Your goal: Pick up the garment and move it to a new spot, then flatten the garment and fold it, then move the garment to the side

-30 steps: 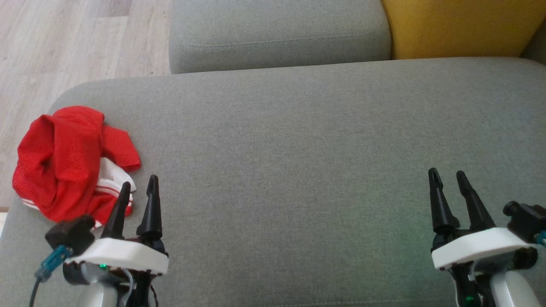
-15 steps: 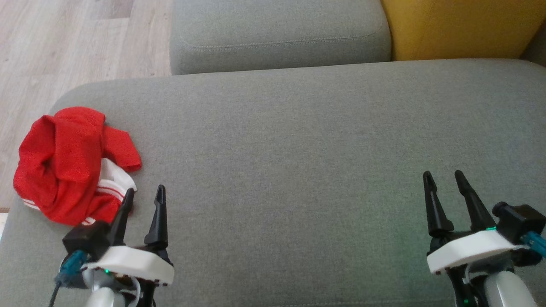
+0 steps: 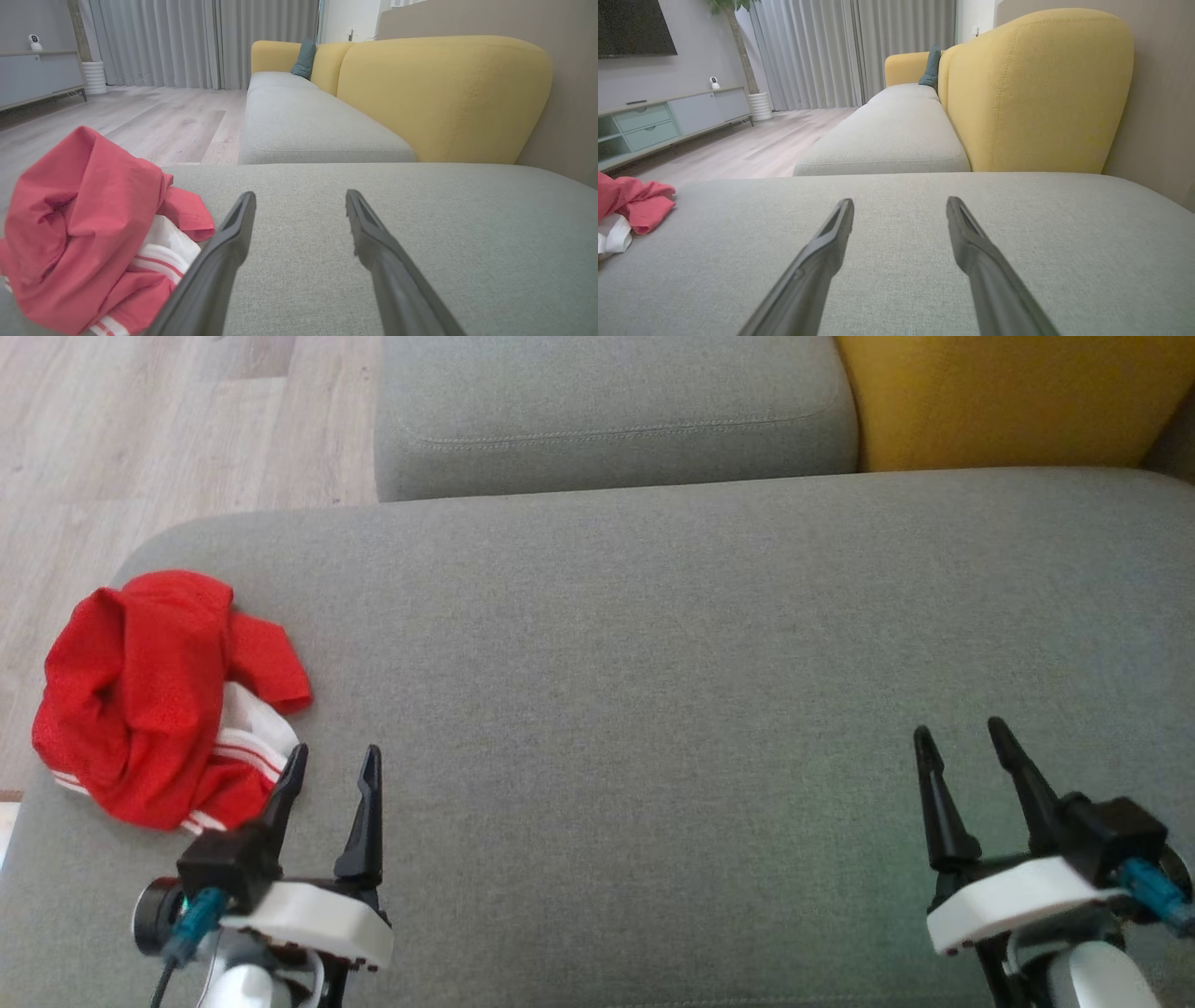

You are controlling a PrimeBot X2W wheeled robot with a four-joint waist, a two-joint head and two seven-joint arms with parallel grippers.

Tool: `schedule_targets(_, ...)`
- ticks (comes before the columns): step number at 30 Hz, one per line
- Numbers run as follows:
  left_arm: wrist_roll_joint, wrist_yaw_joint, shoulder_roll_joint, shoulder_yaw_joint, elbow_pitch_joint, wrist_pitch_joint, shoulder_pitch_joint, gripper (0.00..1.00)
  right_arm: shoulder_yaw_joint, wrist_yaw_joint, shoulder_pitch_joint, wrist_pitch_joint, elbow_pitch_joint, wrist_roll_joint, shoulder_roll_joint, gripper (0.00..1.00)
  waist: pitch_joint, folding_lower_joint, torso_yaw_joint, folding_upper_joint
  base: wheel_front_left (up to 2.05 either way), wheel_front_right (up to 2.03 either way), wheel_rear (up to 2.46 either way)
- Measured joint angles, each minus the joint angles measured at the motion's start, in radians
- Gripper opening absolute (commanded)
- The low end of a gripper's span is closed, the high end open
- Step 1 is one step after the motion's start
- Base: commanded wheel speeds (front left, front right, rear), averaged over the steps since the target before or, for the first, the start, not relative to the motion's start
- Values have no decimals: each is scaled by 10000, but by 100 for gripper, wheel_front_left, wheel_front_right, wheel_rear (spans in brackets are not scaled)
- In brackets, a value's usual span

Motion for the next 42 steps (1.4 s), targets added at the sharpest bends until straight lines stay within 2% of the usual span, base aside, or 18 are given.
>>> schedule_targets(3,259,15,-2,-2,48,-84,0,100,-17,0,140,-29,-2,-219,19,100,-1,0,8,0,0,0,0)
schedule_targets(28,144,75,-15,38,290,-84,-7,100,-219,0,149,-127,13,-58,188,100,82,0,165,0,0,0,0)
schedule_targets(36,142,88,-31,102,313,-84,-72,100,-301,0,239,-111,-100,-63,186,100,108,0,665,0,0,0,0)
schedule_targets(42,140,86,-27,249,322,-84,-185,100,-176,0,239,-98,-217,-71,194,100,113,0,1403,0,0,0,0)
